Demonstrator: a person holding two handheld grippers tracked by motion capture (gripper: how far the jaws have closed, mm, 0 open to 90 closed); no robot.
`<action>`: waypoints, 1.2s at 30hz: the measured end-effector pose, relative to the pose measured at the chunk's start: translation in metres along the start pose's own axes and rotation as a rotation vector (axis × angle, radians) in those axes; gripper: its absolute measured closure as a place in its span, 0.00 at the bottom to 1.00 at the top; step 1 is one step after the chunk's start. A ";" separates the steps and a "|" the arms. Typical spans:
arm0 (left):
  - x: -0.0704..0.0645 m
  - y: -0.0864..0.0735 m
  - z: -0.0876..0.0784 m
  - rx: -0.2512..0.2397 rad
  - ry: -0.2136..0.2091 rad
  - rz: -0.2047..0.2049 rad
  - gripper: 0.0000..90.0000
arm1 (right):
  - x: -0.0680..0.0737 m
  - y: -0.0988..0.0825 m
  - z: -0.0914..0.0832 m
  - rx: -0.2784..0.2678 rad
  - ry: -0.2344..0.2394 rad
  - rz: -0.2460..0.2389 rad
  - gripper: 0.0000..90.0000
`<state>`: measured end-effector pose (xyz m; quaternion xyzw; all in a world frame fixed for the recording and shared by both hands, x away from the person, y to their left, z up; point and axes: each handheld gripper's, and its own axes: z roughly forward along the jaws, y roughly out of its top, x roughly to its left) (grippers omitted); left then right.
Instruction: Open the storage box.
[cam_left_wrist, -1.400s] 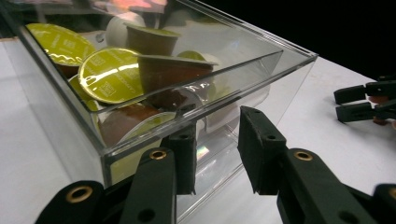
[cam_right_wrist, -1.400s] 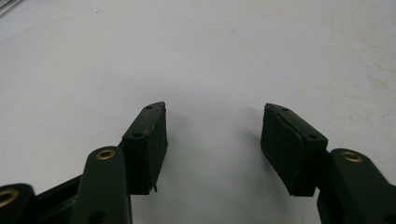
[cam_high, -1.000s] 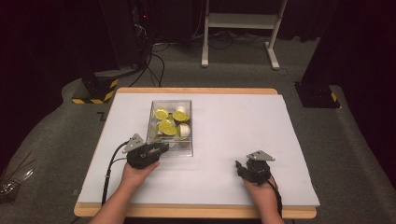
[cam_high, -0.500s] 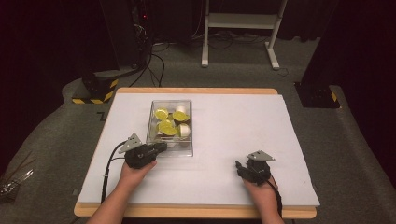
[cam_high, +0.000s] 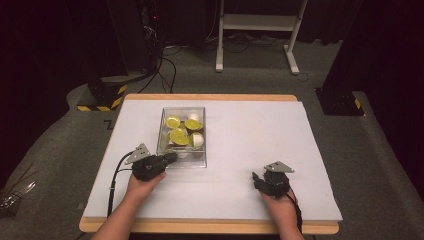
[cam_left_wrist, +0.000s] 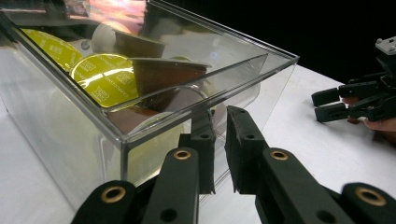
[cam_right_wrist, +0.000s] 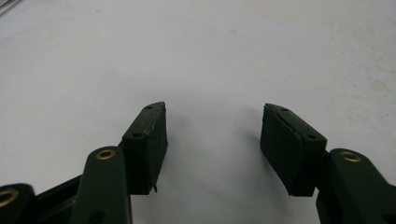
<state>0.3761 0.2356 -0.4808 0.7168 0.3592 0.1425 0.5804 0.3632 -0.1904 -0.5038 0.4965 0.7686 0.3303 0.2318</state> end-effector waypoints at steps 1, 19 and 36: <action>0.000 0.000 0.000 -0.001 -0.002 -0.001 0.91 | 0.000 0.000 0.000 0.000 0.000 0.000 0.46; -0.001 -0.003 -0.006 -0.005 -0.019 -0.007 0.93 | 0.000 0.000 0.000 0.000 0.000 -0.001 0.46; -0.007 -0.008 -0.019 -0.008 -0.022 -0.003 0.97 | 0.000 0.000 0.000 -0.001 -0.002 -0.002 0.46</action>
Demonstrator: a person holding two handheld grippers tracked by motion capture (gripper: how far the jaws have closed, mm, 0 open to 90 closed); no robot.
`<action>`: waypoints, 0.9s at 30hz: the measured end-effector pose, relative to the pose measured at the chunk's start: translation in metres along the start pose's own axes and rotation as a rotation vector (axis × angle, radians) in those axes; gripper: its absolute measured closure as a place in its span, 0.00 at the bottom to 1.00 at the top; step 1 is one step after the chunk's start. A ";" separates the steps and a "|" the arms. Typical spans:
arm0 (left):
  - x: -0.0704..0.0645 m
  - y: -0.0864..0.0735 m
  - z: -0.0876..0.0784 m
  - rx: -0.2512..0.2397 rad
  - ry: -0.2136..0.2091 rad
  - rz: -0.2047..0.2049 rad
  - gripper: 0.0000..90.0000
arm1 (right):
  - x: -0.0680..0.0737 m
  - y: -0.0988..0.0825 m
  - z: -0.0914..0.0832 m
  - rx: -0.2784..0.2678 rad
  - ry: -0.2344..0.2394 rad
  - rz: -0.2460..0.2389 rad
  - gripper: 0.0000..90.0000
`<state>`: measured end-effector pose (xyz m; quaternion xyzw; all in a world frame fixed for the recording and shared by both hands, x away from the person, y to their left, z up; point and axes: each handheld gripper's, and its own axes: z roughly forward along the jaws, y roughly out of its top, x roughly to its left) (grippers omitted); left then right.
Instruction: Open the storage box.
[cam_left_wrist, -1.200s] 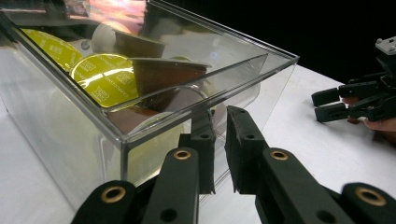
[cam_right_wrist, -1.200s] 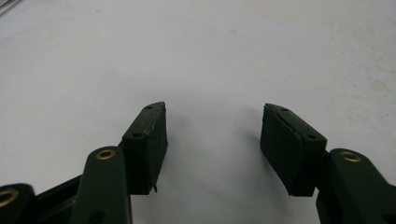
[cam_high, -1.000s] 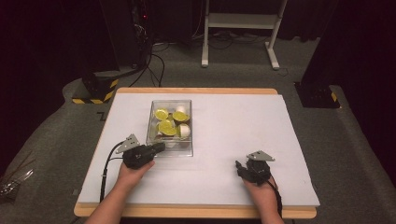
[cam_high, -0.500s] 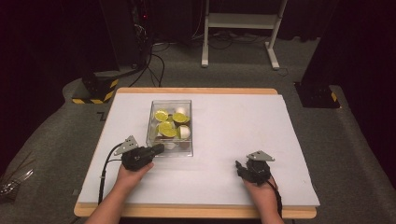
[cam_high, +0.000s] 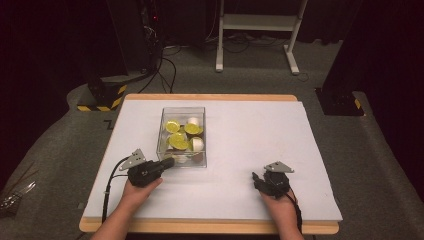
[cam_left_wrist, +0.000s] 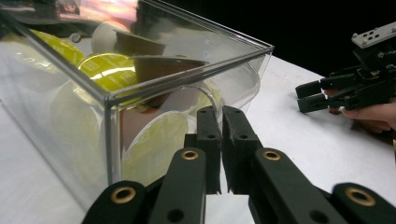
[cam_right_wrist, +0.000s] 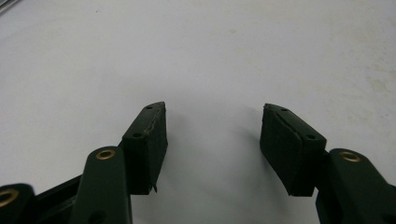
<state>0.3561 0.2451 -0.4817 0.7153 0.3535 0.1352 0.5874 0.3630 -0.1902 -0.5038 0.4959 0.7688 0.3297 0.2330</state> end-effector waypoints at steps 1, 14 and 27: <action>0.000 0.000 0.000 0.000 0.000 0.000 0.99 | 0.000 0.000 0.000 0.000 0.000 0.000 0.46; 0.000 0.004 -0.001 -0.009 -0.011 -0.026 0.87 | 0.000 0.000 0.000 0.000 0.000 0.000 0.46; -0.003 0.005 0.016 0.015 -0.033 -0.020 0.72 | 0.000 0.000 0.000 0.000 0.000 0.000 0.46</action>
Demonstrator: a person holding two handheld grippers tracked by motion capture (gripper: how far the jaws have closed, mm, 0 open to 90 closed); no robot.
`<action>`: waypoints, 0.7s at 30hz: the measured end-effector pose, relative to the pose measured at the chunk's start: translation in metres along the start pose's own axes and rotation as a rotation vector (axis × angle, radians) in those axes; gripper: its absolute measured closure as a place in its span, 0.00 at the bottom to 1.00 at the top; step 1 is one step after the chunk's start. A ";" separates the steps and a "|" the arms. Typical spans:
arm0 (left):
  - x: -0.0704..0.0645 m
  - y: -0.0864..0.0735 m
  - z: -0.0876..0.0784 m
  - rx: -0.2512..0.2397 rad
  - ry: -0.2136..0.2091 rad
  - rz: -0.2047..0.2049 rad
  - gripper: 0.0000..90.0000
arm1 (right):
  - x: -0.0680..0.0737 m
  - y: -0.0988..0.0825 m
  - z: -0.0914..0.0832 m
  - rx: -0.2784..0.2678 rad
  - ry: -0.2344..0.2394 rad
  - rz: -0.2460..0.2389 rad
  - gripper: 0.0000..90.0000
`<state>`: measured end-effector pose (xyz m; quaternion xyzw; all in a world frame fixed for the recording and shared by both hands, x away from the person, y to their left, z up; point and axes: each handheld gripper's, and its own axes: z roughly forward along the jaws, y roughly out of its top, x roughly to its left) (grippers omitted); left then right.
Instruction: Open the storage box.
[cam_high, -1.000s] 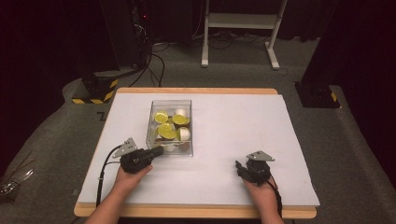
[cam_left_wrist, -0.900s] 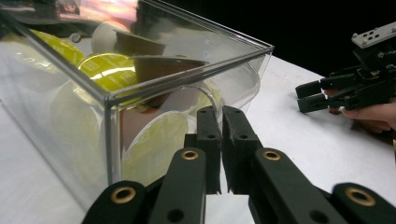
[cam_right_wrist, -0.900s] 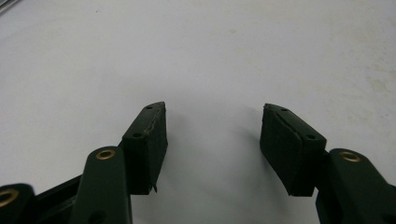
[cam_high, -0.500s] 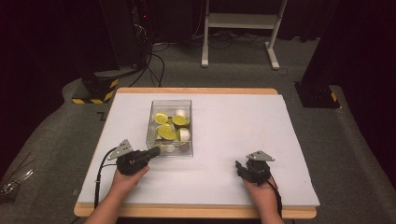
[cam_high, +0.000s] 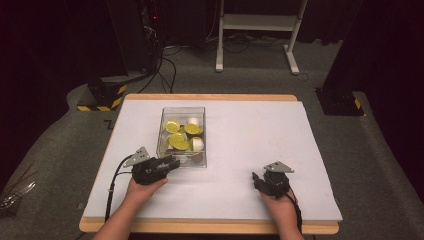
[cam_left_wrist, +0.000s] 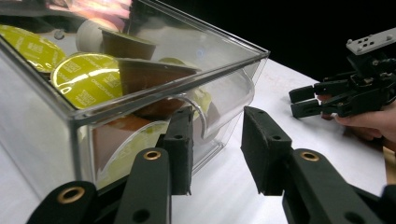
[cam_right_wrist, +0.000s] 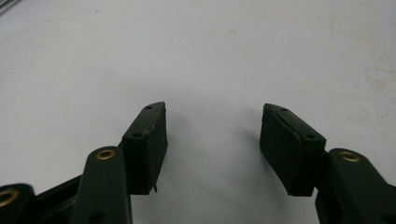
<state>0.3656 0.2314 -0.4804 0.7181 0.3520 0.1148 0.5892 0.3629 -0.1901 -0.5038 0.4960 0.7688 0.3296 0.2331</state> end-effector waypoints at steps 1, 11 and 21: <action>-0.001 -0.001 0.002 -0.005 0.005 -0.001 0.74 | 0.000 0.000 0.000 0.000 0.000 0.000 0.46; 0.004 -0.003 0.004 -0.021 -0.033 -0.009 0.83 | 0.000 0.000 0.000 0.000 0.001 0.001 0.46; 0.009 -0.005 0.001 -0.024 -0.080 -0.001 0.87 | 0.000 0.000 0.000 0.000 0.001 0.001 0.46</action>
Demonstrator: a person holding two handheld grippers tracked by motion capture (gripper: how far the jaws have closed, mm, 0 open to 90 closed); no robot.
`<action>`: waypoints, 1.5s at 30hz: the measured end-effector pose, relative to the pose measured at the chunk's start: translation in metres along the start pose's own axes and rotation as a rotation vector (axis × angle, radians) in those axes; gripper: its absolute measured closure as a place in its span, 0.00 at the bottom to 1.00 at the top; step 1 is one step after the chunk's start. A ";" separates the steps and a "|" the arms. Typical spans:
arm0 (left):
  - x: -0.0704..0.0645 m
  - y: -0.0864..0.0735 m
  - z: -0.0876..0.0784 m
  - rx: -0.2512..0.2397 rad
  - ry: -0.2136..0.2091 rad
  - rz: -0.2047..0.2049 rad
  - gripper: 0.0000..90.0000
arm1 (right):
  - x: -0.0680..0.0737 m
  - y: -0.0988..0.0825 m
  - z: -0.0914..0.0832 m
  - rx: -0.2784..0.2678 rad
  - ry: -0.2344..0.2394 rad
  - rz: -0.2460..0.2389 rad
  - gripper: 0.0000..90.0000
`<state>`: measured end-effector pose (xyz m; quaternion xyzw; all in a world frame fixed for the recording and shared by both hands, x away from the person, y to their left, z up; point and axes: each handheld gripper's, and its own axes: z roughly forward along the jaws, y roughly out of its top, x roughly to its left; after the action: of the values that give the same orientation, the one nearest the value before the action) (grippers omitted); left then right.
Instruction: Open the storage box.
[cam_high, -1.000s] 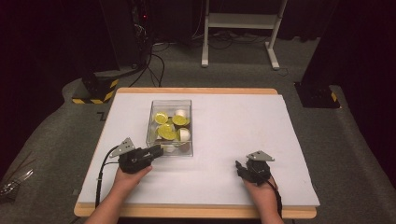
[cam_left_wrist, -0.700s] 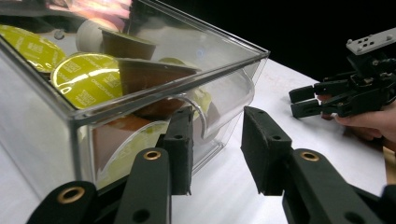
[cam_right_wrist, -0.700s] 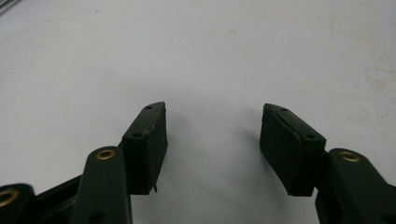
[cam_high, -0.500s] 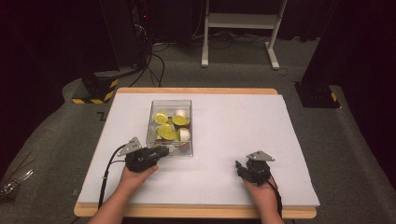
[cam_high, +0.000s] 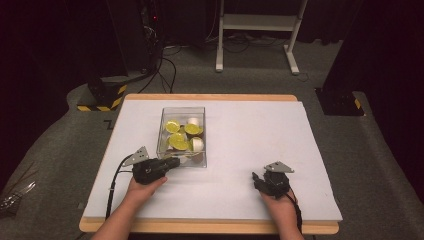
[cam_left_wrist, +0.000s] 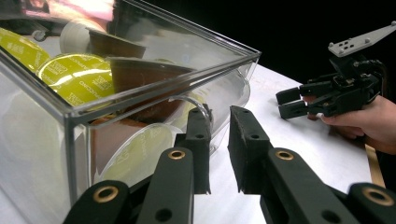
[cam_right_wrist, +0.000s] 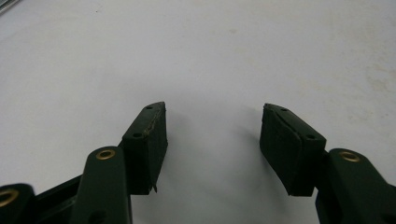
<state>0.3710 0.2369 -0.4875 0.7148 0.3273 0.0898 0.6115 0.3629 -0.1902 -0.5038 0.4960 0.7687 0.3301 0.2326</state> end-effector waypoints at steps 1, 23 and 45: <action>0.000 0.000 0.000 0.000 0.000 0.000 0.87 | 0.000 0.000 0.000 0.000 0.000 0.000 0.46; -0.012 -0.005 -0.010 0.004 0.010 0.020 0.89 | 0.000 0.000 0.000 0.002 -0.001 -0.001 0.46; -0.022 -0.010 -0.018 0.006 0.005 0.021 0.91 | 0.001 0.000 -0.001 0.001 -0.001 -0.003 0.46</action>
<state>0.3407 0.2394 -0.4867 0.7198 0.3216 0.0972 0.6074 0.3621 -0.1899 -0.5037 0.4952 0.7696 0.3291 0.2329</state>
